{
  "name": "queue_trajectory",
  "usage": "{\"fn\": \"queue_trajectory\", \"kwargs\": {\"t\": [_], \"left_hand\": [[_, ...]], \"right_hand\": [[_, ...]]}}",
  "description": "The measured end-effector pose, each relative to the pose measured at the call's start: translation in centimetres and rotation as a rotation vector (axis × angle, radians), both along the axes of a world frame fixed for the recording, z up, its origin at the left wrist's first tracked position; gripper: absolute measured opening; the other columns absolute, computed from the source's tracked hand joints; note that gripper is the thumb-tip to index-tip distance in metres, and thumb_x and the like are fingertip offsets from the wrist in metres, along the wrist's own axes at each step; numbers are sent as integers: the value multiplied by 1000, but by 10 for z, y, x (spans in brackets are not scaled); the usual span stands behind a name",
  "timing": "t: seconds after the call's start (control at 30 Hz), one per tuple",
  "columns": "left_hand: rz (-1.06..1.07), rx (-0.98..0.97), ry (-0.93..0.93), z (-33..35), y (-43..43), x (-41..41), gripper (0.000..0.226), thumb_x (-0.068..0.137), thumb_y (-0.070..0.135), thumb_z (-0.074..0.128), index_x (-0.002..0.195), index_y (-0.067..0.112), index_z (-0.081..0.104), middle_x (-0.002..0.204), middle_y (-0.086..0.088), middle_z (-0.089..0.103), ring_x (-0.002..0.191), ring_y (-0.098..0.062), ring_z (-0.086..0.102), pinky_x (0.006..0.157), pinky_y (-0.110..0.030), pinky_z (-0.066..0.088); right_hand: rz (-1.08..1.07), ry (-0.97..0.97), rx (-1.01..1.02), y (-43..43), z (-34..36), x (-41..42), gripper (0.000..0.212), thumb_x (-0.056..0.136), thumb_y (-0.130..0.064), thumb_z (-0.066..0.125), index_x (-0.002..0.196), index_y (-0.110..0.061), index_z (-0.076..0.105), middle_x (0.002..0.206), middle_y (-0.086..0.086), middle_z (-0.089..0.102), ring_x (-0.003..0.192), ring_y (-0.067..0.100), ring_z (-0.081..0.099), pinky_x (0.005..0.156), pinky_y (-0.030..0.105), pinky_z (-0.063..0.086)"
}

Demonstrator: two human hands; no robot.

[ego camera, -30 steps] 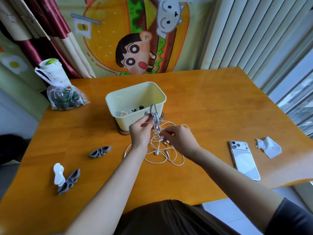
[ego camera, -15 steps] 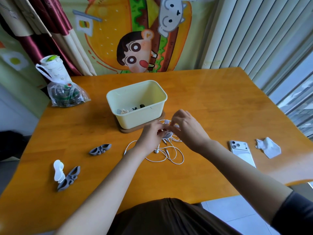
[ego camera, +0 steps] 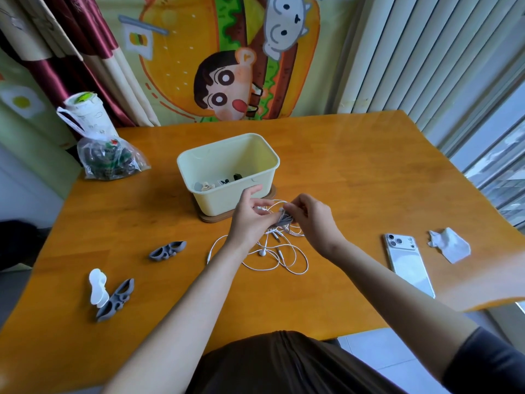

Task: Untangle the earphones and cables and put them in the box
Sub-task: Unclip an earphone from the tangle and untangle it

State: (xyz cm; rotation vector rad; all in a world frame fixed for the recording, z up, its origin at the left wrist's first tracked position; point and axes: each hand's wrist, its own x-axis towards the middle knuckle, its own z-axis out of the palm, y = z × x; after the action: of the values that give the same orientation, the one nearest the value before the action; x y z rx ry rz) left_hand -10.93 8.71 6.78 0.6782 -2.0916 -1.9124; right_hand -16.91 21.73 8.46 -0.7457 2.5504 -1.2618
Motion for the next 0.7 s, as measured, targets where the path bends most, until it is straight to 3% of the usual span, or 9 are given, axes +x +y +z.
{"fn": "queue_trajectory", "kwargs": {"t": [0.07,0.2,0.3,0.4,0.53,0.7], "left_hand": [[67,76,-93,-1,0,-1,62,74,16,80,124,24,45,106,-5,63,94,-20,64,81,-33,54],[33,272,-226,3,5,2,38,83,26,73,111,9,54,88,-5,67,68,-14,63,61,-27,53],[48,519,-148,2,8,0,16,87,17,67,96,6,62,76,-8,65,57,-16,62,56,-27,53],[98,696,-47,4,12,-3,6,88,10,65,92,6,66,77,-10,66,65,-18,64,65,-30,58],[196,853,2,11,15,-5,9,88,12,65,95,6,67,89,-11,70,76,-17,68,81,-31,57],[201,782,28,12,17,-2,13,90,9,62,101,7,68,91,-6,71,88,-19,67,69,-28,56]], "right_hand": [[-35,-8,-31,-1,-2,0,23,94,-26,55,85,-6,58,79,11,66,75,29,60,69,39,47],[-87,-23,-81,-4,-3,1,21,94,-25,55,85,-7,57,73,2,61,70,22,56,61,26,42],[-134,-14,-107,-9,-2,3,20,94,-24,55,81,-9,54,69,-2,55,61,10,46,55,15,36],[-170,-12,-135,-14,-1,4,20,94,-24,55,79,-11,51,71,-2,54,61,7,44,53,14,36],[-183,14,-130,-18,-1,4,20,94,-26,55,82,-9,54,84,7,62,75,18,55,62,25,44],[-151,77,-73,-16,-1,7,23,94,-29,55,85,-8,56,83,6,64,76,25,58,66,41,49]]}}
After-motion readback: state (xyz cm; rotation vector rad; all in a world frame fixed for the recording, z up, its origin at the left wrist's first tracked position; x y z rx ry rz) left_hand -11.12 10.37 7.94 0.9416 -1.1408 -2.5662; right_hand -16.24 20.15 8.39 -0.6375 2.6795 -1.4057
